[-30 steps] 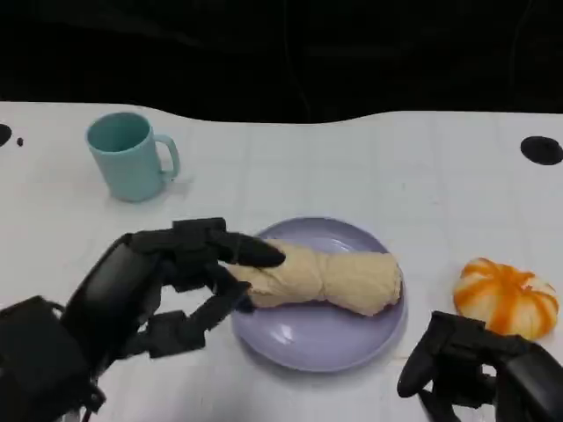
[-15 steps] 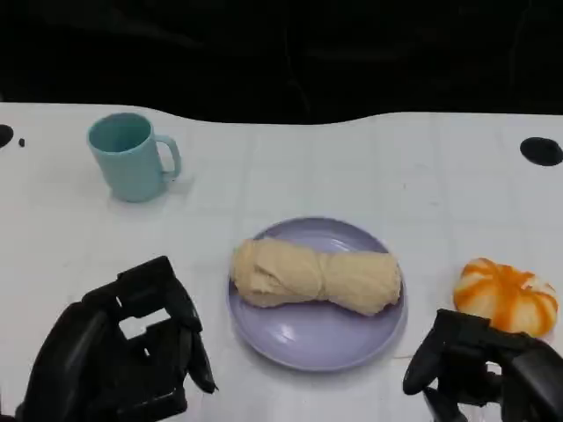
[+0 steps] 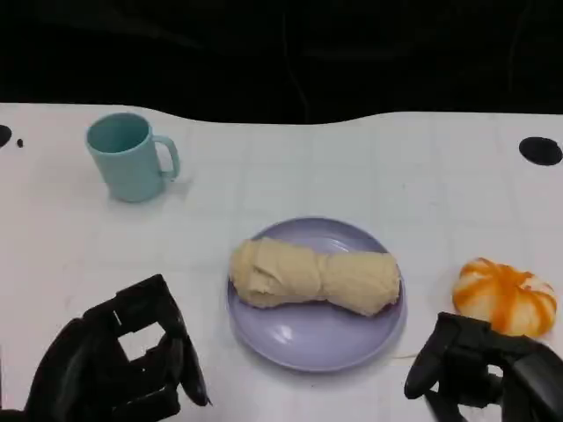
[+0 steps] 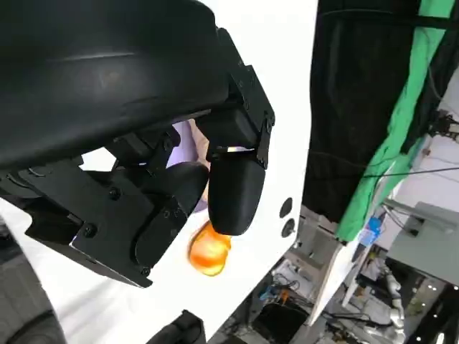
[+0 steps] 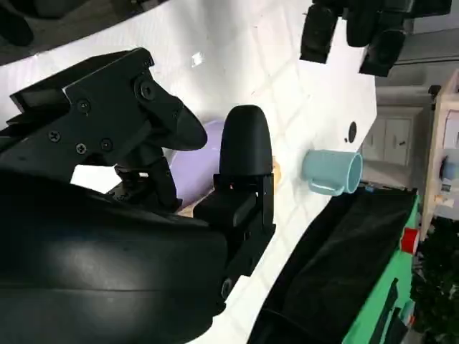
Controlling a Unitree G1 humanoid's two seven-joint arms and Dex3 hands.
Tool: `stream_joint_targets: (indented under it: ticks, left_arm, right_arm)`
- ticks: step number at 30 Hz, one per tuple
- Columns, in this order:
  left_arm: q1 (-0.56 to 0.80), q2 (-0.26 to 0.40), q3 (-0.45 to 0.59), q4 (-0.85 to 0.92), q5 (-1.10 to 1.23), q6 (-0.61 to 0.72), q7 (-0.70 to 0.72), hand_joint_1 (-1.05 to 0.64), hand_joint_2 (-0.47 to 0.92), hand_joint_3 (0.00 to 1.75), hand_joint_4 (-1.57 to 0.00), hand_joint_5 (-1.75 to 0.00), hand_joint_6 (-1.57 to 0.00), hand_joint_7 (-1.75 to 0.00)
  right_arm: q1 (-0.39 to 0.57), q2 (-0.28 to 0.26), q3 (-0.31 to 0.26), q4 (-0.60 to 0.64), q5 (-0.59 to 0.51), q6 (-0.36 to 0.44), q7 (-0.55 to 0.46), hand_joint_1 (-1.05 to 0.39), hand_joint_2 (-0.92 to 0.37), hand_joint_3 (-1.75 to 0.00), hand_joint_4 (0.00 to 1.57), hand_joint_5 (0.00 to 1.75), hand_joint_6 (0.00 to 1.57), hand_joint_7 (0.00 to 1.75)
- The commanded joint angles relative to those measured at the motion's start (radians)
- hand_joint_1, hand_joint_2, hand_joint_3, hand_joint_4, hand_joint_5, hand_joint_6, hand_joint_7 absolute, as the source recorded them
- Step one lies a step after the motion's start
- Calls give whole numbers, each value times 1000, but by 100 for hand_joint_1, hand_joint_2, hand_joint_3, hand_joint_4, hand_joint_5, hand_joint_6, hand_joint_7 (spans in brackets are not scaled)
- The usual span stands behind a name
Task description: Grasp the towel on the left side of the plate with the left hand and place it into the plate.
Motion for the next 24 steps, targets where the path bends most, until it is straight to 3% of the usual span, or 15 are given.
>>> stream_joint_targets:
  ticks: [1,24]
  left_arm:
    - [-8,10,5,4,-3,22,16,-8,44,151,-88,-175,-75,-175]
    - [-8,12,-21,-3,3,27,15,-8,43,153,-90,-175,-74,-174]
  right_arm:
    - [5,-9,-19,14,5,-22,0,-5,-59,-111,71,175,62,144]
    - [6,-15,-29,20,0,-44,11,-5,-59,-110,73,175,63,145]
